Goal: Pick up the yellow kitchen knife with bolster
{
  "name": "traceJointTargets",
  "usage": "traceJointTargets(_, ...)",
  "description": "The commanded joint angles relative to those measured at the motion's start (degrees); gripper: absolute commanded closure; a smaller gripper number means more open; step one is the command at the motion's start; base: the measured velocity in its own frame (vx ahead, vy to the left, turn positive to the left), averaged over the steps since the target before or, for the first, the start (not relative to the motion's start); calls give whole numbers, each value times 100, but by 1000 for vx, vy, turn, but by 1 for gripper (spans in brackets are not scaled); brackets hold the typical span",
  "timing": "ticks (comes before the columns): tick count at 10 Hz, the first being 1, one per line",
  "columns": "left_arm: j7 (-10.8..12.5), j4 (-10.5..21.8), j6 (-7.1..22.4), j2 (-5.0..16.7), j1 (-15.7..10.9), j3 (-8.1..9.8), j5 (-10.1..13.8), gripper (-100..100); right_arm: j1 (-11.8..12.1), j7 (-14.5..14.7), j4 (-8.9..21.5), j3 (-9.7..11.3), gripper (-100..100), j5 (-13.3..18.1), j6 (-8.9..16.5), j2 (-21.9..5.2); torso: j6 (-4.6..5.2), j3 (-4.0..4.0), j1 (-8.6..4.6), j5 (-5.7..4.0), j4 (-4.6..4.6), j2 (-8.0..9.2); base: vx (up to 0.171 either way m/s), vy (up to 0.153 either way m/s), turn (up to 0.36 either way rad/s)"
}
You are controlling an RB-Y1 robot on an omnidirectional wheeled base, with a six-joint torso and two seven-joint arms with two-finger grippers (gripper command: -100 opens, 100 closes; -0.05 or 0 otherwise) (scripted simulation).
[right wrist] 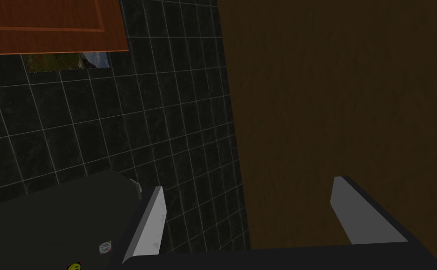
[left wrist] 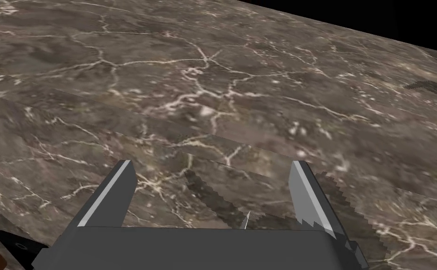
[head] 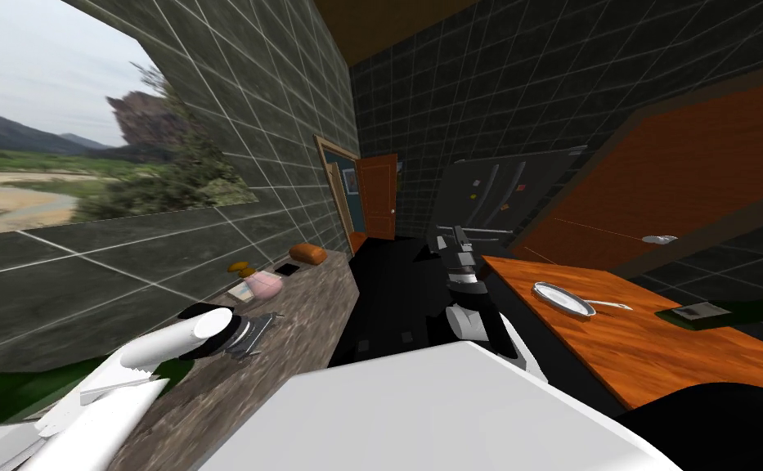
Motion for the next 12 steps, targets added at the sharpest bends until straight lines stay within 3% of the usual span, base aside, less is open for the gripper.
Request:
traceJointTargets(1,-180,195,286,115,-98,74,126,-100,0,0,0,0,0,0,0,0,0,0,0,0,0,0,-2,54,-113)
traceJointTargets(2,-180,195,369,115,-98,74,126,-100,0,0,0,0,0,0,0,0,3,-3,5,0,-1,-4,-3,56,-70)
traceJointTargets(4,-480,513,740,282,-226,181,308,-100,0,0,0,0,0,0,0,0,3,-4,13,2,-1,-6,-13,105,-156)
traceJointTargets(6,-618,660,973,353,-275,220,378,-100,0,0,0,-1,0,0,0,-1,-2,-1,28,7,0,-2,-4,114,-76)
traceJointTargets(12,-1197,1336,1506,697,-402,312,570,-100,1,0,0,-2,0,0,0,-2,-1,-12,72,18,-5,-21,20,221,-140)
